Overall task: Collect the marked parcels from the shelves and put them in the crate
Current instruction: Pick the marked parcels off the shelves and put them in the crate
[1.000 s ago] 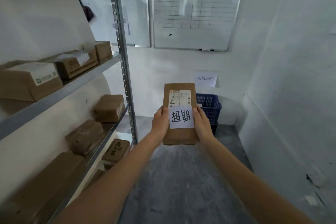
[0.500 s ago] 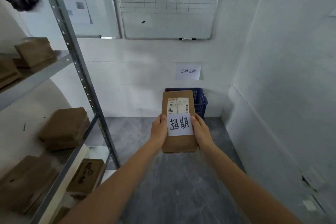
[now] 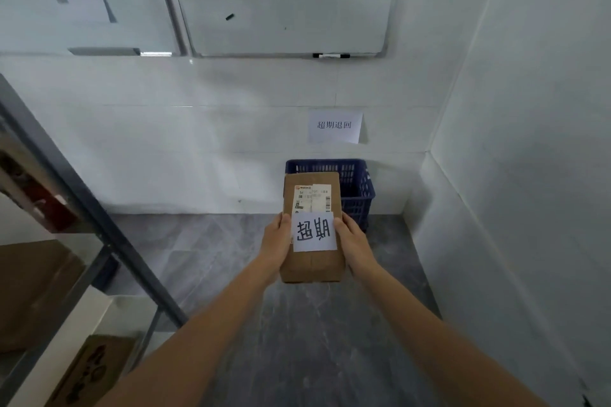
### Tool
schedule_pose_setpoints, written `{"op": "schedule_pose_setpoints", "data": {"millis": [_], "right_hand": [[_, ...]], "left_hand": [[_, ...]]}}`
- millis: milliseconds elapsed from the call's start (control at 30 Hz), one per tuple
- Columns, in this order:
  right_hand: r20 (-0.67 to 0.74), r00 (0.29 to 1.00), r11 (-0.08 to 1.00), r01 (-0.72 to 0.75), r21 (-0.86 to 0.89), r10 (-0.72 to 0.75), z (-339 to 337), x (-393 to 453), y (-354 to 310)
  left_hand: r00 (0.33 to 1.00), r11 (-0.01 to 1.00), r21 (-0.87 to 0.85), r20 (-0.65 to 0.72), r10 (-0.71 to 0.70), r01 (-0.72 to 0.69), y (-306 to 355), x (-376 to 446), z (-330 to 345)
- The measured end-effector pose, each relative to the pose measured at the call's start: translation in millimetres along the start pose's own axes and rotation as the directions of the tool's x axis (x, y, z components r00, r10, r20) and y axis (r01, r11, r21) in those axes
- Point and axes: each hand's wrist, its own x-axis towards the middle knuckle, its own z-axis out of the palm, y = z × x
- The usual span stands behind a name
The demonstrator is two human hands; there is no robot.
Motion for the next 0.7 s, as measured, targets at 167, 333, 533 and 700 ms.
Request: {"op": "schedule_pose_setpoints", "data": {"millis": [167, 333, 533, 700], "right_hand": [[-0.015, 1.0, 1.0, 0.005, -0.011, -0.005, -7, 85, -14], [-0.032, 0.999, 0.999, -0.016, -0.031, 0.015, -11, 170, -33], [-0.088, 0.995, 0.998, -0.056, -0.043, 0.052, -25, 265, -45], [-0.122, 0.988, 0.995, -0.096, -0.017, 0.093, -42, 338, -48]], "left_hand": [[1.0, 1.0, 0.019, 0.01, 0.007, -0.007, 10, 86, 29], [0.999, 0.999, 0.049, 0.032, -0.011, 0.009, 23, 177, 54], [0.998, 0.998, 0.056, 0.071, 0.001, -0.005, 48, 268, 92], [0.994, 0.999, 0.024, 0.1, -0.051, 0.049, 49, 333, 132]]}}
